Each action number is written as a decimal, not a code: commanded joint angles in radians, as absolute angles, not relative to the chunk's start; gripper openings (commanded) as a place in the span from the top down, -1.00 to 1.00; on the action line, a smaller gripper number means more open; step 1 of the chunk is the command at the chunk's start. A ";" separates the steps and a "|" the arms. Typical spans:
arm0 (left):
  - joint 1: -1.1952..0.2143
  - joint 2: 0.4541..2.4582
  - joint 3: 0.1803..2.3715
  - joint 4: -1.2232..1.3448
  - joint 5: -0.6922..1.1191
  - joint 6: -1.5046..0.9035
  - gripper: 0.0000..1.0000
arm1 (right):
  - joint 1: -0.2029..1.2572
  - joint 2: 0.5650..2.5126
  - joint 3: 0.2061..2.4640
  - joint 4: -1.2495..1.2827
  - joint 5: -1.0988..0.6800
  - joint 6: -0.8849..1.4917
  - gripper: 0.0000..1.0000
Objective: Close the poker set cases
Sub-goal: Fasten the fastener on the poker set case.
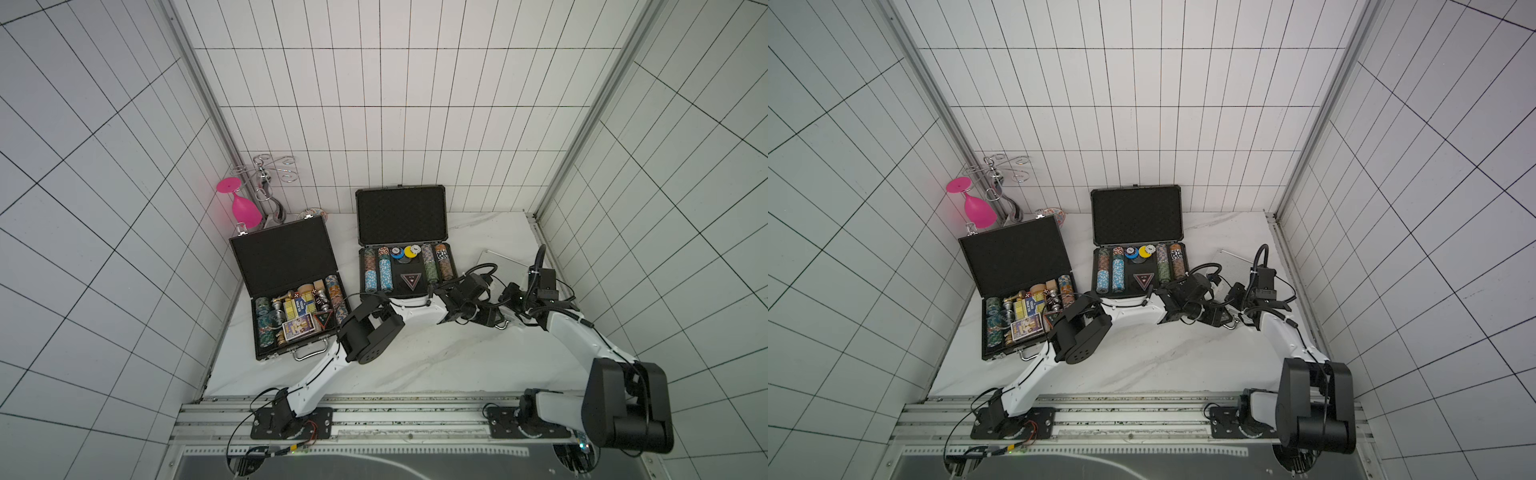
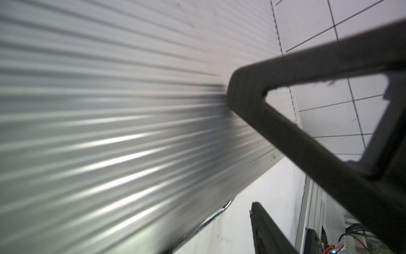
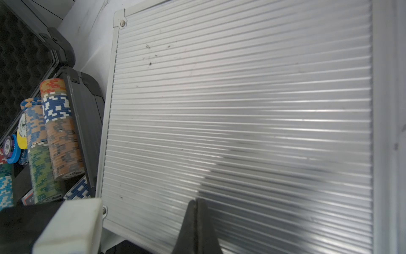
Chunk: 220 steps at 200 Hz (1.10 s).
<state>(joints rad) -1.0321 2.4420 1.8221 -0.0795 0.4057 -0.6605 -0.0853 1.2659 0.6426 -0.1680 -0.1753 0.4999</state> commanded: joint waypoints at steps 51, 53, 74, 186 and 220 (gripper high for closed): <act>-1.022 2.421 1.770 0.026 0.511 -0.737 0.05 | -0.096 1.307 0.663 -0.312 -0.166 0.501 1.00; -1.020 2.421 1.768 0.031 0.511 -0.741 0.05 | -0.095 1.307 0.663 -0.312 -0.166 0.500 1.00; -1.020 2.411 1.754 0.041 0.502 -0.743 0.05 | -0.096 1.305 0.661 -0.313 -0.160 0.498 1.00; -0.991 2.361 1.644 0.252 0.530 -0.879 0.02 | -0.096 1.299 0.650 -0.288 -0.156 0.495 1.00; -0.995 2.384 1.670 0.255 0.549 -0.883 -0.02 | -0.097 1.296 0.644 -0.288 -0.149 0.495 1.00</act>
